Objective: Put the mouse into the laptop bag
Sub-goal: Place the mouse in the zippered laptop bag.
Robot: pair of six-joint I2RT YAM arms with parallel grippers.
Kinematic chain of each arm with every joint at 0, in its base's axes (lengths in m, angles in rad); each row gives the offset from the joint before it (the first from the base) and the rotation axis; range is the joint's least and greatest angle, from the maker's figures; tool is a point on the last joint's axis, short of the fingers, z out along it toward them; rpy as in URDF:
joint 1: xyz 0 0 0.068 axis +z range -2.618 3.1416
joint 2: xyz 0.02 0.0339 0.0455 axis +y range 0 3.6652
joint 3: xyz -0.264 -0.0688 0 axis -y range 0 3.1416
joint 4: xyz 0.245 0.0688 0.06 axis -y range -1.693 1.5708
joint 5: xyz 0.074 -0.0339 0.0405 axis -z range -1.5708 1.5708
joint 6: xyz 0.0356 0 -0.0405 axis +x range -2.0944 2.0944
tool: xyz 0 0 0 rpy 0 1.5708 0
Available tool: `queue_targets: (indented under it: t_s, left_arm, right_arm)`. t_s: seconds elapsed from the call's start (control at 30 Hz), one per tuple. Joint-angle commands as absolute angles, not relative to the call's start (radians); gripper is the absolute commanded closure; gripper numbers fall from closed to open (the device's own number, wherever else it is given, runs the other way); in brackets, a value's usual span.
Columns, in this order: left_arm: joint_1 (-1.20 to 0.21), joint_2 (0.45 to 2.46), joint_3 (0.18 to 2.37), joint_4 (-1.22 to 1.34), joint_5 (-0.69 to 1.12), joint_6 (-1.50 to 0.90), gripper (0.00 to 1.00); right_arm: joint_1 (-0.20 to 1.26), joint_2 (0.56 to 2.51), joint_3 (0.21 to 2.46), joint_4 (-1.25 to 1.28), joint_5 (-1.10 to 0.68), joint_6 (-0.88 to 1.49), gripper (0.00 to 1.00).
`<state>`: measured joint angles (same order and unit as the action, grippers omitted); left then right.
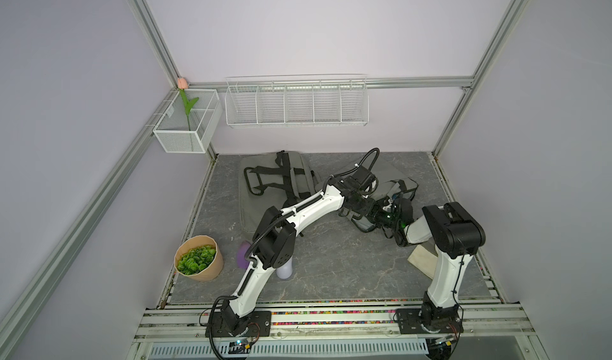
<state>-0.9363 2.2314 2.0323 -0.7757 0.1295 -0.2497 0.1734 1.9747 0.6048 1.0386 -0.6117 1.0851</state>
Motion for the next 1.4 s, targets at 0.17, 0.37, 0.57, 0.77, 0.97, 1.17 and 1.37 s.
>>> queue_targets:
  t_s: [0.17,0.37,0.57,0.77,0.97,1.17,1.37]
  left_arm:
    - [-0.957,2.225,2.066,-0.758,0.166,-0.245,1.0]
    - [-0.957,2.214,2.056,-0.752,0.17,-0.247,1.0]
    - [-0.956,2.211,2.062,-0.75,0.169,-0.247,1.0]
    - [-0.957,2.218,2.08,-0.75,0.176,-0.254,1.0]
    - [-0.965,2.218,2.076,-0.756,0.178,-0.258,1.0]
    - [-0.969,2.22,2.071,-0.756,0.174,-0.259,1.0]
    - [-0.968,2.234,2.091,-0.765,0.177,-0.254,1.0]
  right_arm:
    - [0.142,1.839,0.5,0.985,-0.594,1.043,0.93]
    - [0.144,1.759,0.455,0.923,-0.587,1.009,0.93]
    - [0.18,1.746,0.414,0.894,-0.58,1.018,0.93]
    - [0.199,1.769,0.391,0.956,-0.58,1.043,0.93]
    - [0.199,1.889,0.494,1.049,-0.58,1.103,0.93]
    - [0.241,2.021,0.616,1.169,-0.588,1.203,0.93]
    - [0.246,1.946,0.564,1.067,-0.572,1.129,0.93]
